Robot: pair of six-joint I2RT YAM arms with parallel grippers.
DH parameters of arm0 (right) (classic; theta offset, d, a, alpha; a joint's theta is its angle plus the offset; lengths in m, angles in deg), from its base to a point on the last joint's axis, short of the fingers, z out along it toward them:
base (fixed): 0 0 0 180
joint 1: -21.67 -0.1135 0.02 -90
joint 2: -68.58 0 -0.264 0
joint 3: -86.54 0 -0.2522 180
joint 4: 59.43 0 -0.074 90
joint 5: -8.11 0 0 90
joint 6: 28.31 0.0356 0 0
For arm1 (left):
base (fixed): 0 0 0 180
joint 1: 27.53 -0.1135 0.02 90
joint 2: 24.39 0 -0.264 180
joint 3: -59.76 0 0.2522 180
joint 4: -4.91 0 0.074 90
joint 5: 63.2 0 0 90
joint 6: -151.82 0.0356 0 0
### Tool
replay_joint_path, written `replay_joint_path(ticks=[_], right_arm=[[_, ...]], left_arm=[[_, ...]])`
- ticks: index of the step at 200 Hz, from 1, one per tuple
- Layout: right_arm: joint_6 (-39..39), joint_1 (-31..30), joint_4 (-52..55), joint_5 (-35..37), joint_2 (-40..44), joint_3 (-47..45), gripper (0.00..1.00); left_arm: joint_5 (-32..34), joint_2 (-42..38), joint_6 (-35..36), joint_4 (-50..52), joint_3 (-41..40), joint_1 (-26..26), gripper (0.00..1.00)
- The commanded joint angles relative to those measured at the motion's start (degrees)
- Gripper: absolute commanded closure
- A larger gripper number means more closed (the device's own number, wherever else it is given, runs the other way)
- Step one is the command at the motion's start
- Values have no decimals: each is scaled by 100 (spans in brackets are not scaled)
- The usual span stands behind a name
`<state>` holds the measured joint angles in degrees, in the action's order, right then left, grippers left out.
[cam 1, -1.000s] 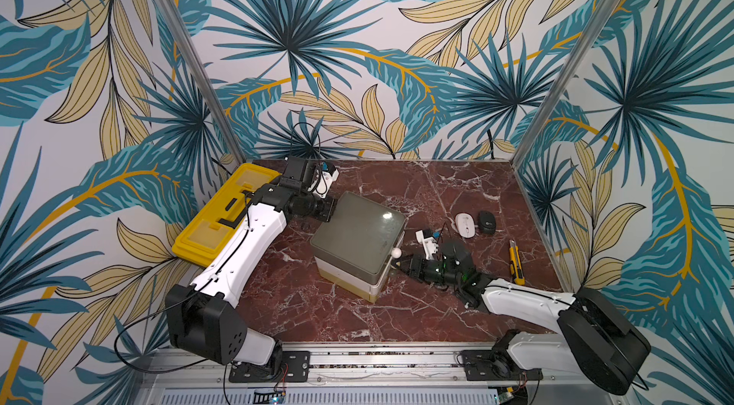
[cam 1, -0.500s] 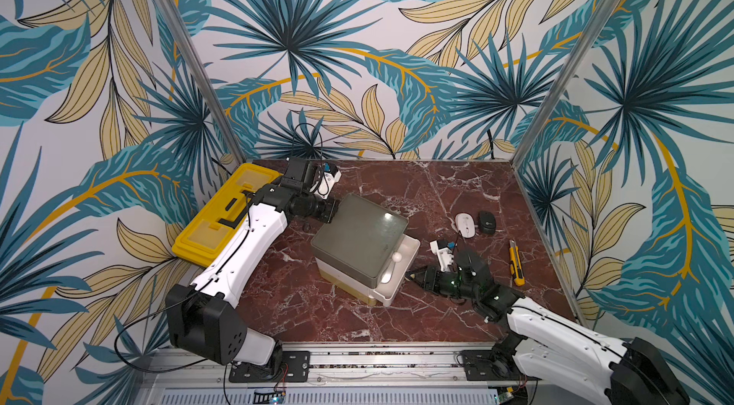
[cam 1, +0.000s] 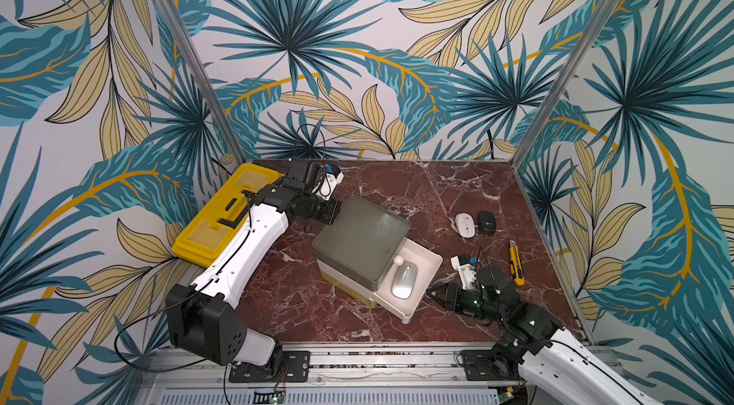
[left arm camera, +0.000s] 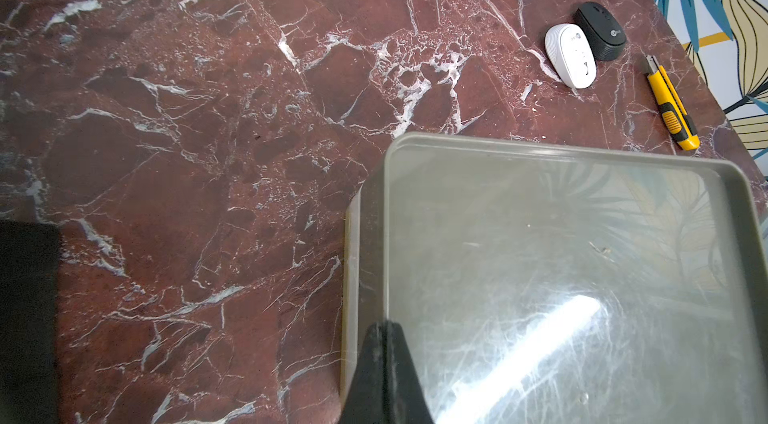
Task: Take the mice out of the drawer
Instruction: Open the drawer in the storage box.
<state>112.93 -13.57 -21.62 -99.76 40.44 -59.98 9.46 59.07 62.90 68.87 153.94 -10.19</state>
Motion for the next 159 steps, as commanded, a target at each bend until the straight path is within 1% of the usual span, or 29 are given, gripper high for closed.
replay_joint_path(ticks=[1,21,48,59,69,78,89,110,135,159], right_arm=[[-188,-4,1008,170,181,-25,81],[-218,0,1351,336,326,-28,81],[-216,-1,1289,308,352,35,73],[-222,-4,1320,367,332,134,68],[-263,-8,1374,379,319,252,62],[-332,0,1520,421,310,442,59],[-410,-5,1783,564,293,717,51],[-518,-7,2228,834,216,1234,44],[-649,-22,2274,865,-93,1778,43],[-867,-139,1993,802,-660,2211,43]], left_arm=[[312,94,-47,608,-27,-38,100],[346,100,-64,592,-22,-59,100],[328,100,-65,587,-9,-64,100],[329,108,-68,589,-9,-64,100],[326,109,-59,590,-15,-63,100],[311,102,-56,594,-18,-58,100],[309,100,-55,594,-31,-60,100],[286,104,-58,570,-35,-64,100],[258,109,-56,568,-35,-63,100],[236,97,-59,564,-35,-64,100]])
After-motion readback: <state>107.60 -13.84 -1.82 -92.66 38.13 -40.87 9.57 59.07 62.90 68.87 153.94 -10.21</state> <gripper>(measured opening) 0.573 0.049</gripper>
